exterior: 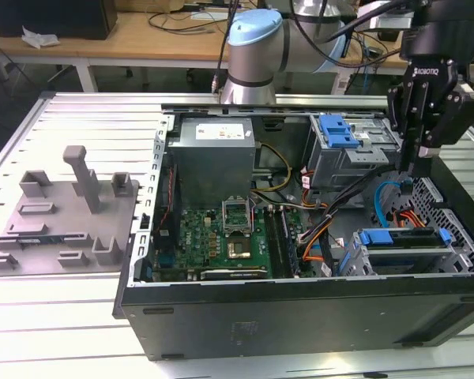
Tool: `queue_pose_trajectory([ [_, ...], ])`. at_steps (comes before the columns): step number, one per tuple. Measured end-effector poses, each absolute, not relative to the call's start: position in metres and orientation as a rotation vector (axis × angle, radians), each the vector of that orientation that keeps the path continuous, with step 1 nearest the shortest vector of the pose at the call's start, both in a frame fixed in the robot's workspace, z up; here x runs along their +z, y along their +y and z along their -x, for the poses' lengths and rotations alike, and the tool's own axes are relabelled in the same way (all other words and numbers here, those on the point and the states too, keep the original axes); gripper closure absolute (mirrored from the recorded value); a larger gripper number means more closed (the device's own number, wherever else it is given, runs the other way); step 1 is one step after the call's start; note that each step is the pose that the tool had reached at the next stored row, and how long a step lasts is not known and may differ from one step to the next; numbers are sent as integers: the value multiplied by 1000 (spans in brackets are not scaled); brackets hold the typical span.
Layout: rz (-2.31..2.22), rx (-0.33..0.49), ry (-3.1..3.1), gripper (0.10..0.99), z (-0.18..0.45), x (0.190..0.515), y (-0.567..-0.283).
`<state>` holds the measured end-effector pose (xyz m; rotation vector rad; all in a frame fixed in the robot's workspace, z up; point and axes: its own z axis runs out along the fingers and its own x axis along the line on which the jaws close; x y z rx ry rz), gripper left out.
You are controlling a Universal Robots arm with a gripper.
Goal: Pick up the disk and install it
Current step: 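Insert the second disk wire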
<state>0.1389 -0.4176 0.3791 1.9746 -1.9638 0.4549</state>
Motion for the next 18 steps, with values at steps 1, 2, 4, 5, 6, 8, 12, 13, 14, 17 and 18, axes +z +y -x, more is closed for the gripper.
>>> queue_pose_trajectory([
  [1, -1975, 455, -1964, 780, -137, 378, -417],
  [2, -1975, 455, -1963, 780, -137, 376, -417],
  [4, -1975, 455, -1963, 780, -136, 375, -417],
  [5, -1975, 455, -1963, 780, -136, 373, -417],
  [6, -1976, 456, -1962, 780, -136, 373, -417],
  [8, -1977, 456, -1961, 780, -136, 372, -417],
  [12, -1983, 457, -1956, 780, -136, 369, -419],
  [13, -1984, 457, -1955, 780, -136, 369, -419],
  [14, -1987, 458, -1953, 780, -136, 368, -420],
  [17, -1993, 459, -1947, 780, -136, 364, -422],
  [18, -1995, 459, -1946, 780, -136, 363, -423],
])
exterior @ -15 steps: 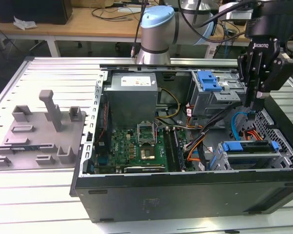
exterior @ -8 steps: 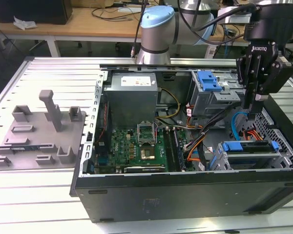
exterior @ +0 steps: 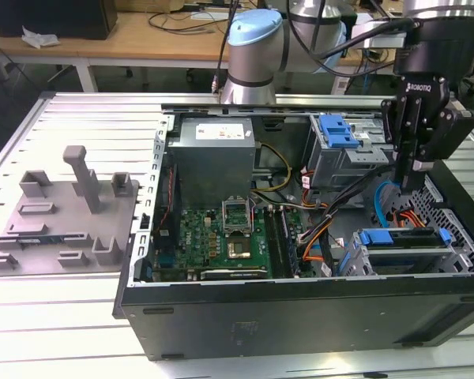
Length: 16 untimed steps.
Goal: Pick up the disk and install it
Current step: 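Insert the second disk wire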
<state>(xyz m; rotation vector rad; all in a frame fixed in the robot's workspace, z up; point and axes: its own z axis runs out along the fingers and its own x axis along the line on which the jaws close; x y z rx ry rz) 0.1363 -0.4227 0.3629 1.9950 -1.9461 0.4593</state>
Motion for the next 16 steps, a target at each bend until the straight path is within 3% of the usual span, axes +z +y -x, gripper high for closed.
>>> queue_pose_trajectory([
  [5, -2001, 461, -1941, 796, -136, 360, -423],
  [7, -2001, 461, -1941, 925, -136, 359, -423],
  [16, -2025, 427, -1964, 925, -136, 359, -430],
])
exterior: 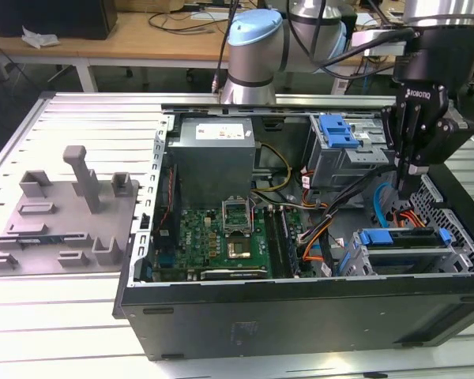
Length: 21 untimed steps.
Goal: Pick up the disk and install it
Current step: 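Insert the second disk wire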
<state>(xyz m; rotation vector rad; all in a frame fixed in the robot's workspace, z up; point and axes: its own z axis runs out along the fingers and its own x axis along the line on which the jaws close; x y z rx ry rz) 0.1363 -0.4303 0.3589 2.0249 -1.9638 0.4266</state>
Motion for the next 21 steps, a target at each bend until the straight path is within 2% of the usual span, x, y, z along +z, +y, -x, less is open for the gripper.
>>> queue_pose_trajectory([
  [10, -2079, 343, -2018, 925, -136, 359, -455],
  [18, -2136, 246, -2077, 925, -142, 359, -469],
  [21, -2174, 177, -2115, 925, -143, 359, -475],
])
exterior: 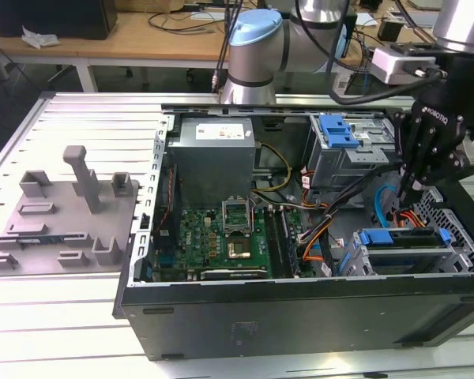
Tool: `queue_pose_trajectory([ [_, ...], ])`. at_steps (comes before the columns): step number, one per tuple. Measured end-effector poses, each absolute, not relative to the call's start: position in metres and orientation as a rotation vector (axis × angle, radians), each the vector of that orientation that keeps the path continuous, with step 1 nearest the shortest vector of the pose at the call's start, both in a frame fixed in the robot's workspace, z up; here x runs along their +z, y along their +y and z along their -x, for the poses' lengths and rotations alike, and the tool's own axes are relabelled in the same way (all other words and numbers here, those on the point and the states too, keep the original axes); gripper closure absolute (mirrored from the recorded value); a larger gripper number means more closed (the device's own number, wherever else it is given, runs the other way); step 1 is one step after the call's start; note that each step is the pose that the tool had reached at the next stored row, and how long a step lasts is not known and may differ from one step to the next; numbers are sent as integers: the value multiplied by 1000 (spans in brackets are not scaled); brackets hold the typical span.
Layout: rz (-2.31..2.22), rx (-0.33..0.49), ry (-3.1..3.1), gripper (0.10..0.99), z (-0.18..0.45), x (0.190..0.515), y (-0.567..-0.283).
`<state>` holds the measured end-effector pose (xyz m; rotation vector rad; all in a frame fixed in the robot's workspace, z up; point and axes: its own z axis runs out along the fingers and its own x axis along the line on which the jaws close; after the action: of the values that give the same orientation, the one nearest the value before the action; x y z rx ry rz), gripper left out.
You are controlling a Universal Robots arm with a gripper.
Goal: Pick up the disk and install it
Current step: 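Insert the second disk wire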
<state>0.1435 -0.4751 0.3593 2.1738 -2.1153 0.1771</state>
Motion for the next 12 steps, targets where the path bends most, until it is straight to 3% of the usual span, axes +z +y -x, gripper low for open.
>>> queue_pose_trajectory([
  [12, -2229, 69, -2171, 925, -144, 359, -505],
])
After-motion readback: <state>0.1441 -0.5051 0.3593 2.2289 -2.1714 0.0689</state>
